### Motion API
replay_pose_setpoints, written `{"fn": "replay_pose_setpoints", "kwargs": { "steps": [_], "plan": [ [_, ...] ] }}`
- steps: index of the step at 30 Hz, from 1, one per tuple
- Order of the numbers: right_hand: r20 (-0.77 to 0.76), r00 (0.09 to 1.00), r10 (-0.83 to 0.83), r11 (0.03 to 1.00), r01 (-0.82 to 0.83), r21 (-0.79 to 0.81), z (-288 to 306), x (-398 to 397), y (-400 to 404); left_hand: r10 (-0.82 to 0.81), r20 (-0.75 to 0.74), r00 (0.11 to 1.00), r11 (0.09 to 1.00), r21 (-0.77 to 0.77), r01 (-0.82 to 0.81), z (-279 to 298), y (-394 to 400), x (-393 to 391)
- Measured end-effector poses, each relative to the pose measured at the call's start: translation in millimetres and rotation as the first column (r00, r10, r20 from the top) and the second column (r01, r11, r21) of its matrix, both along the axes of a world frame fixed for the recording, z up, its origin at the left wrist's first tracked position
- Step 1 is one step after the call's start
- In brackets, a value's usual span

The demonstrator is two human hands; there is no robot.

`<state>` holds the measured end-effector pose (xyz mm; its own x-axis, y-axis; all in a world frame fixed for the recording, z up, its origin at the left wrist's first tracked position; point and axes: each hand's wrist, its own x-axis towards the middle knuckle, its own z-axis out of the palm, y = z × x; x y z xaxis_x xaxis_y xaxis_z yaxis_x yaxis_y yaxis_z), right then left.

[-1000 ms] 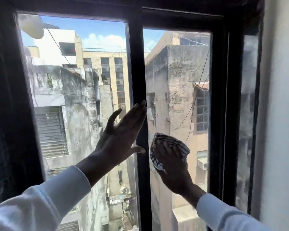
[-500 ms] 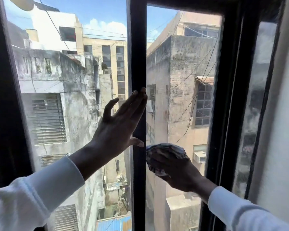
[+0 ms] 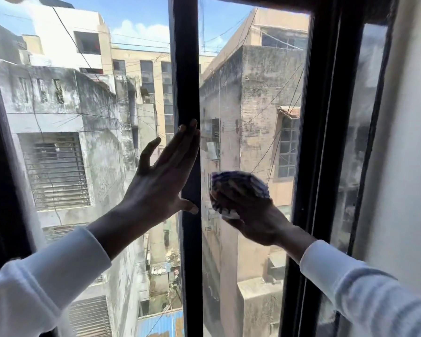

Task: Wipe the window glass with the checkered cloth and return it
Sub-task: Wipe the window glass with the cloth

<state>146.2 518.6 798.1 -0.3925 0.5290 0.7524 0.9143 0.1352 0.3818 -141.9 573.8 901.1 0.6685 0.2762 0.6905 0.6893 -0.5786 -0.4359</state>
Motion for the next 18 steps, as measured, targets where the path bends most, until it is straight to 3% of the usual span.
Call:
{"fn": "replay_pose_setpoints", "kwargs": {
  "steps": [2,4,6,8,10,13,15,16,18],
  "plan": [
    [-0.337,0.939,0.073,0.978,-0.002,0.207,71.0,-9.5,18.6,-0.01,0.024,1.0,1.0,0.001,0.01,-0.4,-1.9,0.8],
    [-0.511,0.853,0.11,0.945,0.069,0.319,96.7,-15.2,31.4,-0.013,0.023,1.0,1.0,0.006,0.012,0.5,-3.7,-2.0],
    [-0.439,0.898,0.015,0.96,0.109,0.257,59.4,-16.9,31.0,-0.013,0.021,1.0,1.0,0.005,0.012,2.2,-3.6,-5.9],
    [-0.169,0.978,-0.123,0.987,0.137,0.078,-17.6,-20.1,11.3,-0.025,0.012,1.0,1.0,-0.013,0.025,7.3,-3.5,-9.9],
    [0.106,0.986,-0.126,0.982,0.139,-0.126,-81.7,-16.4,-14.9,-0.04,-0.009,0.999,0.999,-0.038,0.039,11.4,-3.6,-13.7],
    [0.258,0.966,-0.031,0.962,0.099,-0.256,-71.7,-5.8,-30.1,-0.046,-0.014,0.999,0.998,-0.048,0.045,12.1,-4.6,-14.2],
    [0.261,0.965,0.005,0.98,0.048,-0.194,-16.4,-13.8,-20.6,-0.054,0.006,0.999,0.997,-0.056,0.054,10.3,-9.0,-12.6],
    [0.193,0.981,0.009,0.994,0.011,-0.106,18.8,-22.3,-10.5,-0.065,0.033,0.997,0.996,-0.063,0.067,9.9,-11.2,-12.0],
    [-0.133,0.991,0.026,0.994,-0.013,0.104,90.2,-41.0,11.8,-0.074,0.056,0.996,0.994,-0.073,0.078,10.0,-16.3,-11.1]
  ]
}}
